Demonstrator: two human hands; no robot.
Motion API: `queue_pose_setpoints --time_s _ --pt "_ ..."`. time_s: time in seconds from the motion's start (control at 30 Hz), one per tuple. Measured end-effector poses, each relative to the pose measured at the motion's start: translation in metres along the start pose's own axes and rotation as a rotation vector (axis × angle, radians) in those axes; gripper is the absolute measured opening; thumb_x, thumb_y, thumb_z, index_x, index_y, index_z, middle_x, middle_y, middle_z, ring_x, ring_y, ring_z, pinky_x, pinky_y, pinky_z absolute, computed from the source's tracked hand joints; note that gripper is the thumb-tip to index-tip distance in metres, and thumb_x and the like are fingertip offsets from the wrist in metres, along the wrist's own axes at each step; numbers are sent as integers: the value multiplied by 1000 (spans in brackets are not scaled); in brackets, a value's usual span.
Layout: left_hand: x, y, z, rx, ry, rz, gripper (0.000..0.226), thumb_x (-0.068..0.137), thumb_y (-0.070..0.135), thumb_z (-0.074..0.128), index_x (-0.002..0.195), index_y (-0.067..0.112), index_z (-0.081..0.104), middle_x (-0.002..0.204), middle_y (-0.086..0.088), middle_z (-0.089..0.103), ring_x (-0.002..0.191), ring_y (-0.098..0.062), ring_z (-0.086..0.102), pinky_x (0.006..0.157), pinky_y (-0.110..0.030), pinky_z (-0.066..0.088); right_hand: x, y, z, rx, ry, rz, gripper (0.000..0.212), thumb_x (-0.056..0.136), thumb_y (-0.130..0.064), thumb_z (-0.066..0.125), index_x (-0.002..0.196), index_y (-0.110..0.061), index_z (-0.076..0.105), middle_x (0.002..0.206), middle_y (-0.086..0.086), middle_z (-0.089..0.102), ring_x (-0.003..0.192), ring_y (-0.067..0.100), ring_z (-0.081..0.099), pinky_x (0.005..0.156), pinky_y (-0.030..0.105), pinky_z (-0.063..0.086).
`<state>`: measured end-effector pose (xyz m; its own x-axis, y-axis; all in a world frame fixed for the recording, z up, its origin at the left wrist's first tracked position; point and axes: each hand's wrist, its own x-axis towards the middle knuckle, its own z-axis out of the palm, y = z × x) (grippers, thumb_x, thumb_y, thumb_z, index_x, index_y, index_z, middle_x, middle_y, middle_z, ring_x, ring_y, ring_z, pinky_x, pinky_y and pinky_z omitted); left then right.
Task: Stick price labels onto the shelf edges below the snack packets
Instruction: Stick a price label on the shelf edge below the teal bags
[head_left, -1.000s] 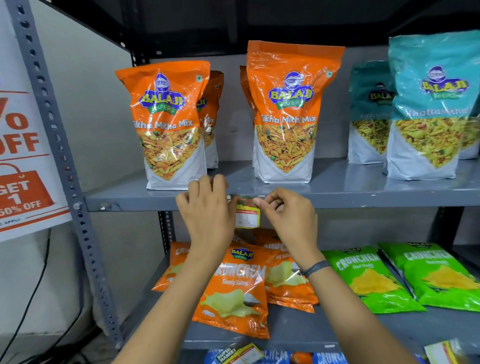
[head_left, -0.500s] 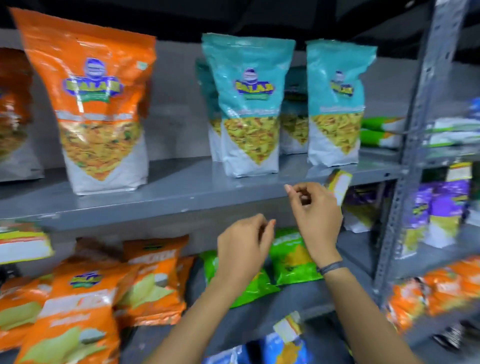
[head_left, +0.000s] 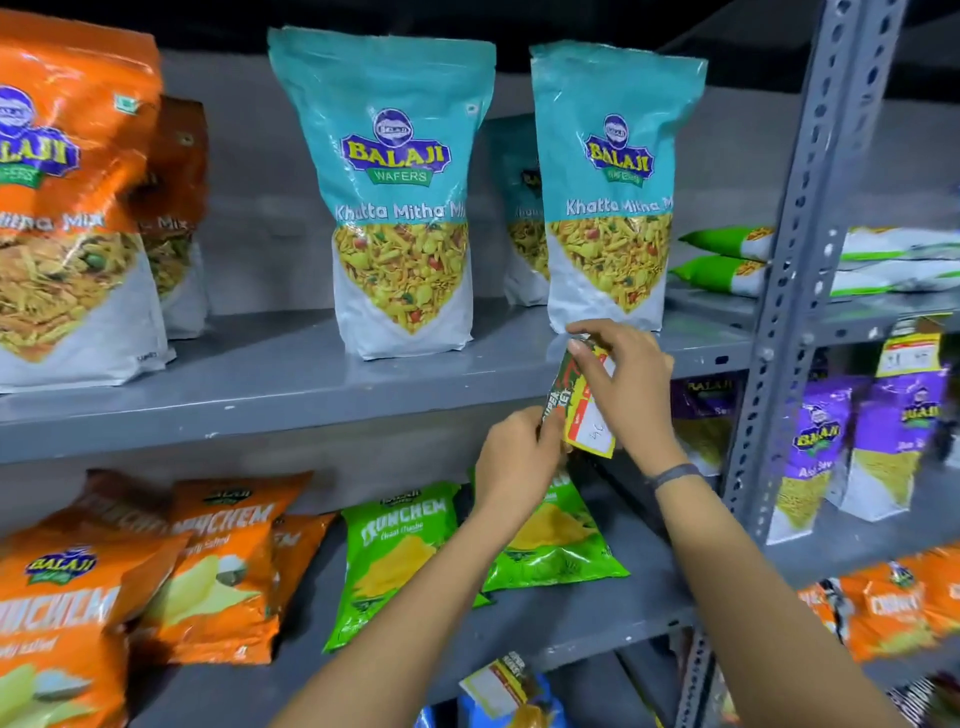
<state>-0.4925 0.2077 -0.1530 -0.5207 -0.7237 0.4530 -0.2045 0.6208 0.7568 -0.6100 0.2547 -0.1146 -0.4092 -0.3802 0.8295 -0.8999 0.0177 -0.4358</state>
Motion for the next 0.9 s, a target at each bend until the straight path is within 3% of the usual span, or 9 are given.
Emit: queue_pose_setpoints --time_s 0.07,0.17,0.23,0.3,0.4,0.5,0.73,0.83,0.9 --pt "1 6 -6 15 19 14 43 95 36 40 64 10 55 75 -24 69 75 -39 65 74 -48 54 10 0 -1 2 -55 30 14 90 -29 60 102 -31 66 101 -1 71 103 25 59 73 30 23" --pt "0 18 -17 81 66 58 43 96 37 37 62 13 48 79 -25 68 76 -41 63 73 -47 53 19 -2 -3 -23 -140 70 12 92 -30 57 97 -32 68 102 -3 72 104 24 60 88 42 36" --pt "2 23 -26 156 81 83 44 95 39 37 59 14 43 78 -23 68 78 -39 63 70 -43 53 21 -3 -7 25 -176 76 10 90 -30 59 93 -29 68 90 -4 70 91 19 62 89 46 41" --pt "4 22 -36 280 118 77 46 94 42 38 57 16 40 78 -17 70 81 -36 63 66 -38 47 21 0 -10 135 -193 63 3 86 -25 65 84 -27 67 78 -5 65 70 8 57 83 41 47" --pt "7 15 -49 415 166 97 41 91 46 44 61 18 43 77 -13 71 83 -35 63 61 -36 44 14 8 -17 202 -216 4 17 76 -19 76 74 -26 61 71 1 63 59 2 50 67 29 46" --pt "5 7 -53 543 193 156 45 88 49 49 57 18 39 72 -10 70 80 -36 63 55 -31 37 3 18 -22 171 -248 -46 23 68 -25 82 70 -26 59 62 -10 58 61 5 52 67 34 48" --pt "1 0 -45 665 197 165 37 87 50 52 70 17 60 72 -8 71 78 -35 65 56 -29 38 -6 21 -22 111 -268 -127 24 68 -30 81 69 -32 57 61 -20 52 70 13 54 78 55 50" --pt "2 0 -44 696 206 162 37 87 49 51 74 17 63 75 -10 71 79 -36 65 56 -29 36 -6 22 -22 106 -274 -136 24 69 -30 81 68 -33 57 61 -19 52 72 15 56 80 53 50" --pt "2 1 -45 708 207 166 38 88 49 50 75 16 64 75 -10 71 79 -35 64 55 -29 36 -5 23 -22 147 -274 -125 27 70 -27 80 65 -36 55 64 -19 54 72 13 56 81 38 51"
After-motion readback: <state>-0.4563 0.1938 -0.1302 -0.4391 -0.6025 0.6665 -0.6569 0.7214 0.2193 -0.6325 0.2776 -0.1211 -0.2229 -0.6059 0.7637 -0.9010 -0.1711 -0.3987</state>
